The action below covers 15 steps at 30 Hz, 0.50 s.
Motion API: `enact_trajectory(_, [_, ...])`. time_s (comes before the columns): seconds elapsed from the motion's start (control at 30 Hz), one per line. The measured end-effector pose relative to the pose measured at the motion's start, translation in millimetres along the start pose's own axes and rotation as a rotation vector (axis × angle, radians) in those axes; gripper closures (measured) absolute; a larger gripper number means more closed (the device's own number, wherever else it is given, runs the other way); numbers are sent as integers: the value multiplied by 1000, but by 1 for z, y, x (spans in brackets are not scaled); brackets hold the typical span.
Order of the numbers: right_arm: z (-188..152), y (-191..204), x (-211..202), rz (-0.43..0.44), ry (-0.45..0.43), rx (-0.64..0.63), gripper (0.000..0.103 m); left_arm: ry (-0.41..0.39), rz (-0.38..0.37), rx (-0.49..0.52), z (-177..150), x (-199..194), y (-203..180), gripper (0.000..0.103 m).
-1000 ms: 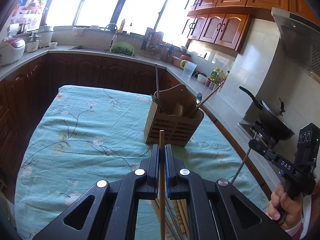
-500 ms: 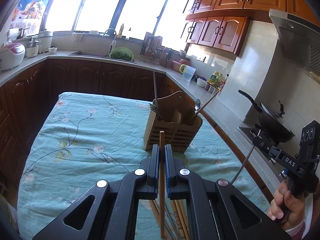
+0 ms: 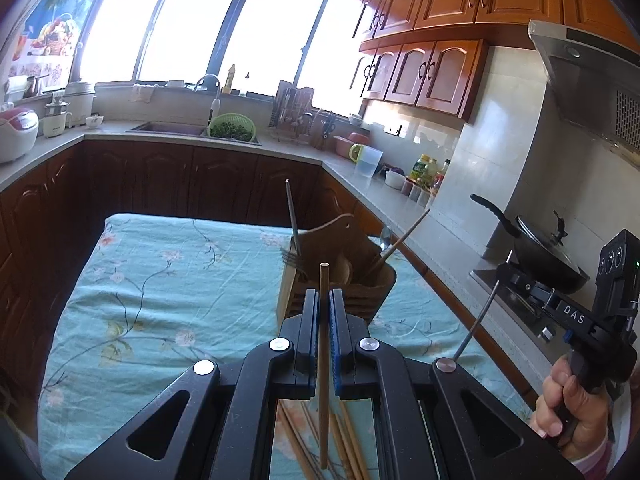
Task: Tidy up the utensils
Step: 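Carry both held chopsticks up over the wooden holder, then lower both chopsticks into the wooden holder while both tools open to release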
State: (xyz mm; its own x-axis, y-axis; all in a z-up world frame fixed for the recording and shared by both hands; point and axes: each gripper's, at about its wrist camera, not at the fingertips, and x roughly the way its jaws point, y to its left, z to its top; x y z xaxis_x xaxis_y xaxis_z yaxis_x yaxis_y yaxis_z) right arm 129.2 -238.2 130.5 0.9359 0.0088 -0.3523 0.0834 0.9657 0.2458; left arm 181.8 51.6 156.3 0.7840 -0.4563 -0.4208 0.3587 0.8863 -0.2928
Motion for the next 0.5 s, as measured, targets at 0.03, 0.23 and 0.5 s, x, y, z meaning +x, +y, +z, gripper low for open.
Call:
enact_trajectory(0.03, [8, 1, 3, 1, -12, -5, 99, -14, -2, 8, 7, 2, -2, 100])
enact_trajectory(0.23, [56, 4, 20, -17, -143, -13, 99, -136, -3, 55, 52, 17, -12, 100])
enact_trajectory(0.5, [92, -2, 60, -56, -263, -23, 99, -266, 9, 79, 90, 65, -17, 100])
